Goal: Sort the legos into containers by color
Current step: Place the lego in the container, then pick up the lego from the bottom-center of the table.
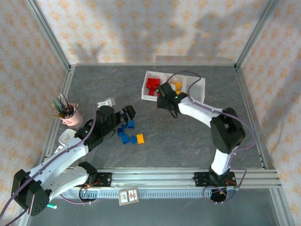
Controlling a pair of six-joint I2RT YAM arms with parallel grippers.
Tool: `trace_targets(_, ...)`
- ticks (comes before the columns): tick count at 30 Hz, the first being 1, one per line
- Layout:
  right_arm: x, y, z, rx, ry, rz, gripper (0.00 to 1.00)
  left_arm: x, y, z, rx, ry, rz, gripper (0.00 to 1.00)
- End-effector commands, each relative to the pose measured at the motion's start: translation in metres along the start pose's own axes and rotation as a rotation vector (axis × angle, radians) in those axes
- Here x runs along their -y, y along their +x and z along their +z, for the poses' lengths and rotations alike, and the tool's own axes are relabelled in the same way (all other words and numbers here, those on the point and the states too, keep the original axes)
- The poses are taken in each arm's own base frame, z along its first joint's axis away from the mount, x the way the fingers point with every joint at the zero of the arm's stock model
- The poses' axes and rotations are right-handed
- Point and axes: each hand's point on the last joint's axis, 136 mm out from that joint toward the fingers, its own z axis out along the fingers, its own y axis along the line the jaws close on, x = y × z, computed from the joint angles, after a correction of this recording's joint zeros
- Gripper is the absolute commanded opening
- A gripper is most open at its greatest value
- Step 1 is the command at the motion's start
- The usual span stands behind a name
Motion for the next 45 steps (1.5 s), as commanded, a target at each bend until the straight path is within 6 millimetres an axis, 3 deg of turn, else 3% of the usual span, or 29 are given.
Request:
trace_targets(1,0.021,-0.043,0.003,0.084,0.063,0.04,0.62,0.033,-0.02,0.004,0.037,0.106,0.019,0.99)
trace_targets(8,0.042,-0.102,0.04,0.145,0.122,0.075,0.63,0.045,-0.028,0.023,0.045,0.111,0.04,0.99)
trace_targets(13,0.044,-0.127,0.058,0.153,0.141,0.074,0.71,0.046,-0.035,0.034,0.062,0.094,0.045,0.99)
trace_targets(17,0.035,-0.14,0.055,0.164,0.11,0.057,0.8,0.04,-0.036,0.038,0.065,0.072,0.038,0.99)
trace_targets(22,0.021,-0.142,0.036,0.147,0.043,0.06,0.82,0.031,-0.03,0.035,0.048,0.056,0.018,0.99)
trace_targets(27,-0.006,-0.118,0.003,0.129,0.0,0.009,0.83,0.022,-0.022,0.024,0.045,0.067,-0.01,0.99)
trace_targets(31,-0.024,-0.081,-0.022,0.081,-0.054,-0.013,0.83,0.016,-0.018,0.012,0.04,0.062,-0.019,0.99)
trace_targets(39,-0.044,0.01,-0.045,-0.04,-0.116,-0.051,0.83,-0.002,-0.009,-0.013,0.039,0.042,-0.012,0.99)
trace_targets(45,-0.082,0.078,-0.052,-0.117,-0.175,-0.094,0.81,-0.022,-0.009,-0.032,0.053,-0.043,0.038,0.99)
